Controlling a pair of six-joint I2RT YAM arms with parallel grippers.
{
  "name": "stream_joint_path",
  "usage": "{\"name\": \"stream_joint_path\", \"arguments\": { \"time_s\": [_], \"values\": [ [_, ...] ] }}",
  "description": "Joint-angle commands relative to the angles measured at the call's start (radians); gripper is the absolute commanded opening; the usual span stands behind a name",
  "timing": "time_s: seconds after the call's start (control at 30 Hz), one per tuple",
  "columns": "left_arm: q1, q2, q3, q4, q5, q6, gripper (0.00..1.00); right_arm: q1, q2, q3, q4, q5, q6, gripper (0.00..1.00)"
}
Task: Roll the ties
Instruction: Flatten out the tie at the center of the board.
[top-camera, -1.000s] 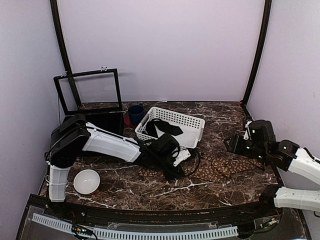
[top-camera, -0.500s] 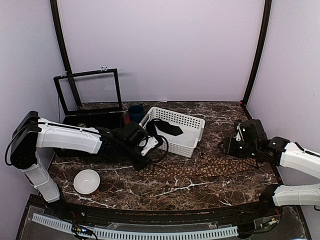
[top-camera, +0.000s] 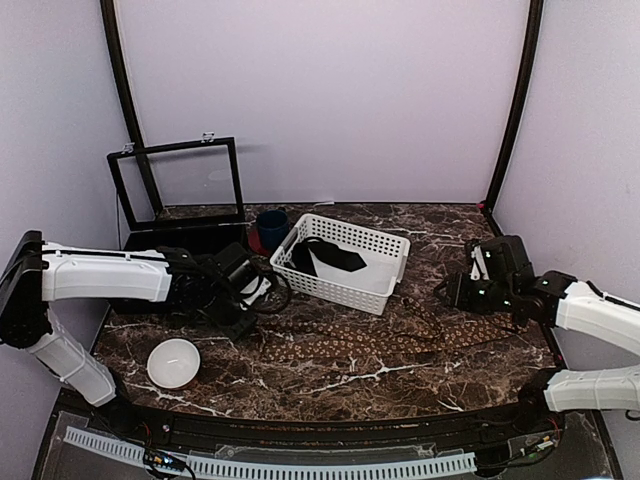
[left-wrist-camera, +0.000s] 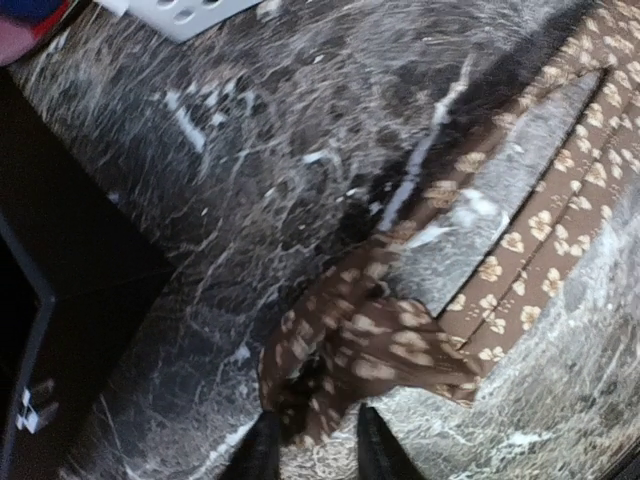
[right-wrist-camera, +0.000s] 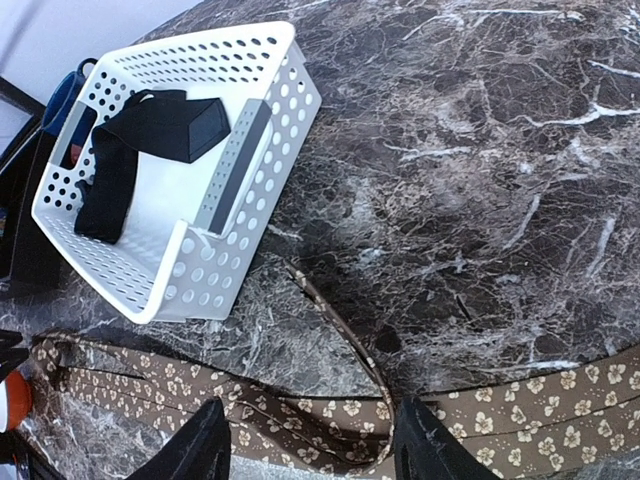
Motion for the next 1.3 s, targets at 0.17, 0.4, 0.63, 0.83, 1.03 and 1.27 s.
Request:
{"name": "stream_joint_path", "arguments": {
  "time_s": [0.17, 0.4, 0.63, 0.83, 1.03, 1.27],
  "values": [
    [0.001, -0.036, 0.074, 0.267, 0.301, 0.088, 0.59, -0.010, 0.043, 0.015, 0.103, -0.146, -0.052, 0.55],
    [-0.011, 0.204, 0.208, 0.406, 0.394, 0.118, 0.58, -0.018, 0.074, 0.030, 0.097, -0.117, -0.073, 0.54],
    [-0.015, 0.214, 0.193, 0.474, 0.364, 0.095, 0.59, -0.025, 0.301, 0.109, 0.139, -0.109, -0.126, 0.51],
    [-0.013, 0.127, 0.113, 0.499, 0.289, 0.085, 0.62, -0.020, 0.521, 0.174, 0.162, -0.128, -0.161, 0.50],
    [0.007, 0.100, 0.086, 0.476, 0.272, 0.092, 0.63, -0.012, 0.607, 0.193, 0.167, -0.127, -0.178, 0.31],
    [0.056, 0.027, 0.019, 0.511, 0.289, 0.065, 0.63, -0.014, 0.372, 0.158, 0.206, -0.160, -0.170, 0.00]
  ]
}}
